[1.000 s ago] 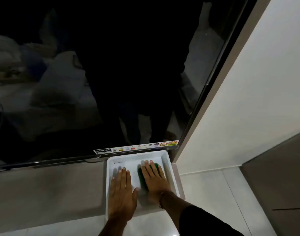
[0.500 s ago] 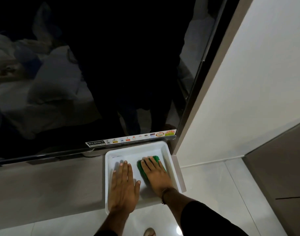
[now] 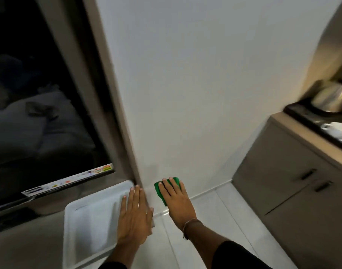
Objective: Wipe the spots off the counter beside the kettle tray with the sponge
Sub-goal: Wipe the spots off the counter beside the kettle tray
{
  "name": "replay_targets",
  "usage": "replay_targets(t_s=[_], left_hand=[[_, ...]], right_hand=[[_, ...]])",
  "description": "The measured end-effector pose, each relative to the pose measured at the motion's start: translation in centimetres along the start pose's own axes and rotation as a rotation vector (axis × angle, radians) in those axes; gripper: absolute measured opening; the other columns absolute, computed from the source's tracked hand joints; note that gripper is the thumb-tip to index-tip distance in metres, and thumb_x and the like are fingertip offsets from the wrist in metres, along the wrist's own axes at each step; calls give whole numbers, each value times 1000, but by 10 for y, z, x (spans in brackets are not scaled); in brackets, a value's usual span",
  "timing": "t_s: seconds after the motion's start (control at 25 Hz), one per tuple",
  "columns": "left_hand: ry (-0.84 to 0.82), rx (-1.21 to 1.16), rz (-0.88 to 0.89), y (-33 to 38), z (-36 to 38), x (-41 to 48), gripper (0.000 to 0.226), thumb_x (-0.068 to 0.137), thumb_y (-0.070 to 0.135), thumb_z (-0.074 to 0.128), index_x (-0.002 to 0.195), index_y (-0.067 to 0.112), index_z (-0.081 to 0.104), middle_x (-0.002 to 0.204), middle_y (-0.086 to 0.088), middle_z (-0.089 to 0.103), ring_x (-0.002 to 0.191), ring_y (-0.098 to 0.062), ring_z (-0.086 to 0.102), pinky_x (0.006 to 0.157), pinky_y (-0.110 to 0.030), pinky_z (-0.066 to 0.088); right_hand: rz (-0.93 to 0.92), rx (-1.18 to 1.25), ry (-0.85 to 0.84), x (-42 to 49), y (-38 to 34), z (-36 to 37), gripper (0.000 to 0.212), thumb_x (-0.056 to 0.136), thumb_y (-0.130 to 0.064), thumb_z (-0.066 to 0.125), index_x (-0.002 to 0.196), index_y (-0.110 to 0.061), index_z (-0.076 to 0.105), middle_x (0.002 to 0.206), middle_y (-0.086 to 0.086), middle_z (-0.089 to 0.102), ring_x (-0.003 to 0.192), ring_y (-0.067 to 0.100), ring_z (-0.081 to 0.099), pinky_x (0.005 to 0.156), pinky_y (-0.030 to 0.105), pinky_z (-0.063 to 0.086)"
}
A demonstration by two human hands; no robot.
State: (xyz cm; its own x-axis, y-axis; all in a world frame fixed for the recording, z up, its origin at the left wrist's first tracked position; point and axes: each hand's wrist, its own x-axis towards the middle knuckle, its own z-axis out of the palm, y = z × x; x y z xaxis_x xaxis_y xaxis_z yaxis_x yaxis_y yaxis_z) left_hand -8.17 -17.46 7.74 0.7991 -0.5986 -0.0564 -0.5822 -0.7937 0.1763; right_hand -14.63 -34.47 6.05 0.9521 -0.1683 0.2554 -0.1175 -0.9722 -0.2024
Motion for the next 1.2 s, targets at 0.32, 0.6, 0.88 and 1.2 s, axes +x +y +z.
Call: replay_targets(t_s=[0.32,0.6,0.88,1.2], left_hand=[[56,3,419,273,20,55,106,87,68,-27,159,3,14,169,-20,12,156,-35,9,118,-43,-16],[40,0,829,494,46,88,86,99,62,1,159,2,18,169,-18,17,157,-33,12,121,-47,-7],[-6,37,1125,690,84,141,82,98,56,5,162,5,5,172,-16,5,158,-31,-2,128,-55,8],[-167,1,1262,869,124,222,76,108,57,30,163,11,3,174,-14,-1,158,-31,-6,127,-57,7]], right_hand=[[348,-193,107,-137,234,-107,98,76,20,61,159,-15,23,165,11,36,154,36,26,123,51,2],[786,-347,94,-266,391,-198,99,74,21,62,160,-14,26,166,12,35,155,38,25,126,56,20],[1154,-391,112,-343,523,-260,94,86,11,68,162,-15,20,169,12,27,157,36,17,126,50,7],[1395,-326,16,-368,670,-296,83,100,-16,64,163,-21,9,173,5,16,159,30,8,125,47,2]])
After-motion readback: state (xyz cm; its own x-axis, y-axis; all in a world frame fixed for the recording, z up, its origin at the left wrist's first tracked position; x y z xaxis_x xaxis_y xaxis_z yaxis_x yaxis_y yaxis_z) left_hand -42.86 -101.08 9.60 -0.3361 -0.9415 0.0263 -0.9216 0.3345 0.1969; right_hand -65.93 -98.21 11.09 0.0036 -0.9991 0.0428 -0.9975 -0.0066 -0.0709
